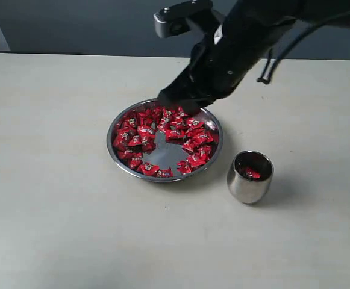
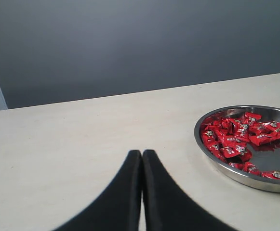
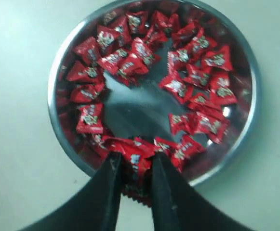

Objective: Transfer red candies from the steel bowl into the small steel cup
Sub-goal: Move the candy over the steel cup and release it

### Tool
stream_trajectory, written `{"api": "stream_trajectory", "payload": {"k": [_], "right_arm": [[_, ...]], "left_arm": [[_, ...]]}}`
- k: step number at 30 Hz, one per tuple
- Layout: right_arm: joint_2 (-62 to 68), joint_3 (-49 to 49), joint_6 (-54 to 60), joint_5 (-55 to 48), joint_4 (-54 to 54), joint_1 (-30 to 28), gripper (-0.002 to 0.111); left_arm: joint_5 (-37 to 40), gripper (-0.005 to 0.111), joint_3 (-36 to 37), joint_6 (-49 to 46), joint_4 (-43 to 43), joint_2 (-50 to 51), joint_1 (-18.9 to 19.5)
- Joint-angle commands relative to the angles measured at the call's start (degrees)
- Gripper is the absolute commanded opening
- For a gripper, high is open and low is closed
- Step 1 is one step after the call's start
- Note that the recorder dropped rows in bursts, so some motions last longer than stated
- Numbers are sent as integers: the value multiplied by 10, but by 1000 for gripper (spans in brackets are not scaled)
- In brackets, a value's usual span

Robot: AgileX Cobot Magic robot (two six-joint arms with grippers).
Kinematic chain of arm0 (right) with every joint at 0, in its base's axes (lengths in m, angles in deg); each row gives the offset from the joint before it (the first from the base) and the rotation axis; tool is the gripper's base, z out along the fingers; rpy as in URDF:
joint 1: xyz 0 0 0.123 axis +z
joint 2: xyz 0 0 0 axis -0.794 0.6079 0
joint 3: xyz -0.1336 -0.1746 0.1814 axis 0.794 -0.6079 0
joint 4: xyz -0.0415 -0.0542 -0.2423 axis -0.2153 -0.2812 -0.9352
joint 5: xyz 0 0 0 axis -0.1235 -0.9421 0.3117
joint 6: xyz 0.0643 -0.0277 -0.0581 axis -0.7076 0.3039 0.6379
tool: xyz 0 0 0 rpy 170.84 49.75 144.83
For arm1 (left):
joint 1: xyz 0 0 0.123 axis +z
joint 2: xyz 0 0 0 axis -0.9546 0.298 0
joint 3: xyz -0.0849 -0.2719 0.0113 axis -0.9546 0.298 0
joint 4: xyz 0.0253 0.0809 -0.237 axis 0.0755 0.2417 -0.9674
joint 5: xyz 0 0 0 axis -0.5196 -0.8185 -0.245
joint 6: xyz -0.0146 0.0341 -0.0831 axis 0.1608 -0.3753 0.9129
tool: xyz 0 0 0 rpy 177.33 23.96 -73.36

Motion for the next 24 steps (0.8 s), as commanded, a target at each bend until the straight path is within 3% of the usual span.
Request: {"api": "stream_trajectory", "payload": {"k": [1,9,24], "right_arm": [[-104,-126,-90,25,-101,-6,-1],[-146,-264,-114,118,-98,-57,-1],[-136,-273,-114,114,-98,-57,-1]], "left_arm": [[-3,2,3,0,-1,-3,0],[-3,2,3,0,-1,-3,0],[-3,2,3,0,-1,-3,0]]}}
